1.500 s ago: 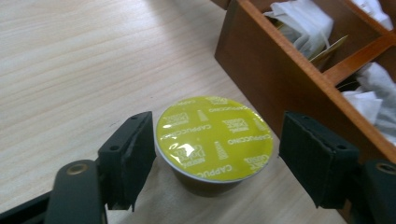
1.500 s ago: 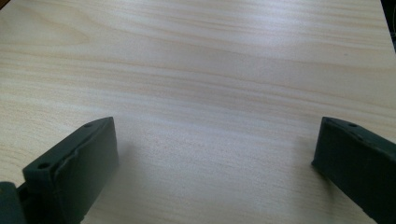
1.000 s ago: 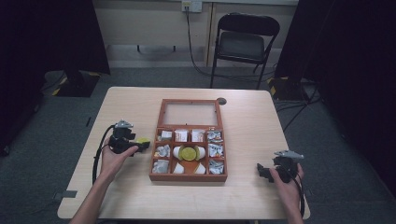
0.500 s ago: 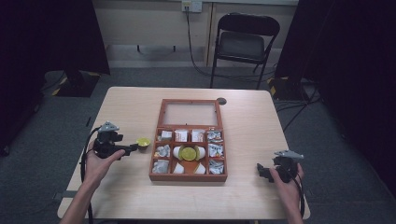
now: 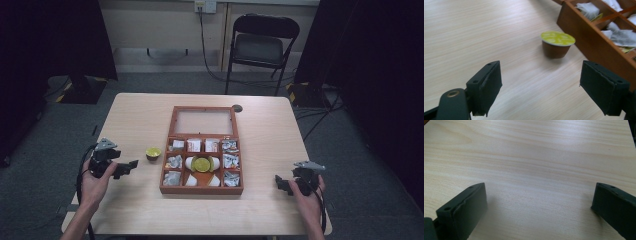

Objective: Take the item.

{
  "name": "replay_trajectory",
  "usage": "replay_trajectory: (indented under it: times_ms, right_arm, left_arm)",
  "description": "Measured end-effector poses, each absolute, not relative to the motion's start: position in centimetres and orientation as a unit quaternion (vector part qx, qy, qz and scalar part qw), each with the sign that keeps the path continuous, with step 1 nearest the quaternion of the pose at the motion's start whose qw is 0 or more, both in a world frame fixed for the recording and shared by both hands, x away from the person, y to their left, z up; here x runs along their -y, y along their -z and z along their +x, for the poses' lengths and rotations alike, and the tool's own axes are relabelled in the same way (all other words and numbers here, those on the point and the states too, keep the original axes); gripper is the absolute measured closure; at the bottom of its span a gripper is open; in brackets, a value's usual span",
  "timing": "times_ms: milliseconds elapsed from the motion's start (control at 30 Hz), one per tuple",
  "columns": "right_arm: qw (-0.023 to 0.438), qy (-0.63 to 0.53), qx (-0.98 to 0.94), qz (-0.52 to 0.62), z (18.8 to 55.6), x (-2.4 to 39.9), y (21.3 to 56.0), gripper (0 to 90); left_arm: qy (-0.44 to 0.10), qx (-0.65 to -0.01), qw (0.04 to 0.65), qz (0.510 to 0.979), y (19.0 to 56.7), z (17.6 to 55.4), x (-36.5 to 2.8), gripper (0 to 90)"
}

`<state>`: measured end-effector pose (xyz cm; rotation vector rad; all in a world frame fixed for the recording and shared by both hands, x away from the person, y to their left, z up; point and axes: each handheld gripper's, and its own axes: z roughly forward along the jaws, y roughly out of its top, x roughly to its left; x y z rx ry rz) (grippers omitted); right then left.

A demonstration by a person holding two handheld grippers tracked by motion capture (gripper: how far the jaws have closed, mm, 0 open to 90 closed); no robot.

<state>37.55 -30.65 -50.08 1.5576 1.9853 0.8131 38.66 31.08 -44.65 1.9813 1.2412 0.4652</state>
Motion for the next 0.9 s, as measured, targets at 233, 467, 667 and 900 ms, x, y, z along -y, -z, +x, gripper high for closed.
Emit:
replay_trajectory:
  times_ms: [233, 467, 667, 900]
  right_arm:
    - [0.243, -0.297, -0.726, 0.570, 37.5, 30.6, 50.1, 0.0]
    - [0.243, -0.297, -0.726, 0.570, 37.5, 30.6, 50.1, 0.0]
    - [0.243, -0.297, -0.726, 0.570, 37.5, 30.6, 50.1, 0.0]
    - [0.243, -0.297, -0.726, 0.570, 37.5, 30.6, 50.1, 0.0]
  left_arm:
    - [-0.201, -0.516, 0.333, 0.763, 46.3, 38.5, -32.7, 17.8]
    - [-0.222, -0.524, 0.308, 0.762, 48.0, 38.8, -33.3, 16.6]
    - [-0.199, -0.557, 0.319, 0.741, 49.5, 38.6, -33.8, 17.1]
    - [-0.230, -0.543, 0.325, 0.739, 50.3, 38.6, -33.7, 9.1]
